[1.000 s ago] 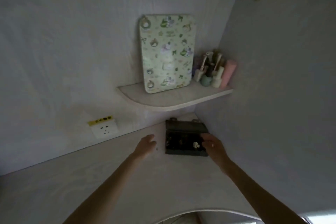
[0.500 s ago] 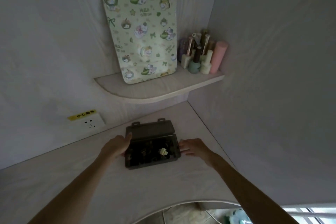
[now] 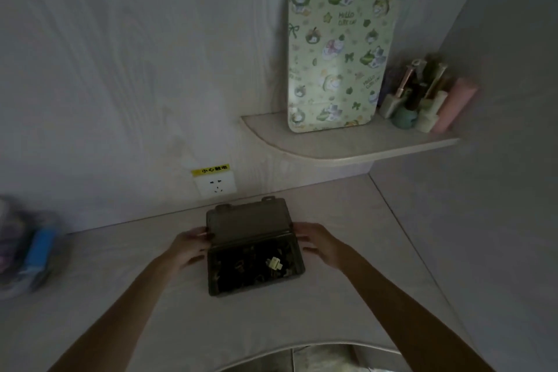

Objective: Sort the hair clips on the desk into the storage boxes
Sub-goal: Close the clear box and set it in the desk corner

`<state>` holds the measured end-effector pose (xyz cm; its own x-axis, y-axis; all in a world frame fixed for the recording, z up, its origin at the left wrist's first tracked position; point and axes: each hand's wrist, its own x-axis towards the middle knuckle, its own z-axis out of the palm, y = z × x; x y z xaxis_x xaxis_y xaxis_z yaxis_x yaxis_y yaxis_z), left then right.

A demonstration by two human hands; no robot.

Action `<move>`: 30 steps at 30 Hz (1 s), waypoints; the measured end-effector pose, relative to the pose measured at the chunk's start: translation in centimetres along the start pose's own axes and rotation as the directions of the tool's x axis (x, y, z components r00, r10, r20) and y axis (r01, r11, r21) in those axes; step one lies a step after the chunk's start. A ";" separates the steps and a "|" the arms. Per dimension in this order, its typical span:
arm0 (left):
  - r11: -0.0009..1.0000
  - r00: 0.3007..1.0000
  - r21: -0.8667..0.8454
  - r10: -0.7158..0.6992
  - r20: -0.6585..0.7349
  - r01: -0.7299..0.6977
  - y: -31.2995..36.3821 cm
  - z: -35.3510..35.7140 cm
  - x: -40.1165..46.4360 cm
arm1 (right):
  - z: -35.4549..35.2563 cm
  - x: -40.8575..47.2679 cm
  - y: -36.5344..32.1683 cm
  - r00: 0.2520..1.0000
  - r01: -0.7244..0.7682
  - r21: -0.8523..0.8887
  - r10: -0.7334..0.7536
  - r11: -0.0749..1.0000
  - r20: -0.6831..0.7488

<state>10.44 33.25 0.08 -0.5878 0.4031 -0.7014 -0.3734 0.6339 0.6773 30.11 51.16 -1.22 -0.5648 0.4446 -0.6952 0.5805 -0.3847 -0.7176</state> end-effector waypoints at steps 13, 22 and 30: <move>0.892 0.900 0.195 0.357 0.252 -0.408 1.7 -1.8 -3.8 | 0.0 -2.0 -2.2 0.982 0.174 -0.271 -0.188 0.947 -0.026; -0.095 0.673 0.826 0.533 0.514 -0.555 -6.0 0.3 -2.7 | 1.7 -3.0 3.6 0.817 0.403 -0.911 -0.411 -0.094 0.404; -0.243 0.586 0.833 0.614 0.529 -0.497 -8.8 0.6 -0.7 | 2.1 -2.1 6.6 0.734 0.259 -0.929 -0.571 -0.265 0.368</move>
<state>14.57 27.74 -5.48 -0.1944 0.9744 -0.1127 0.9807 0.1956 -0.0006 33.89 45.98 -4.59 -0.9617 0.2487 -0.1153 0.2447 0.9684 0.0483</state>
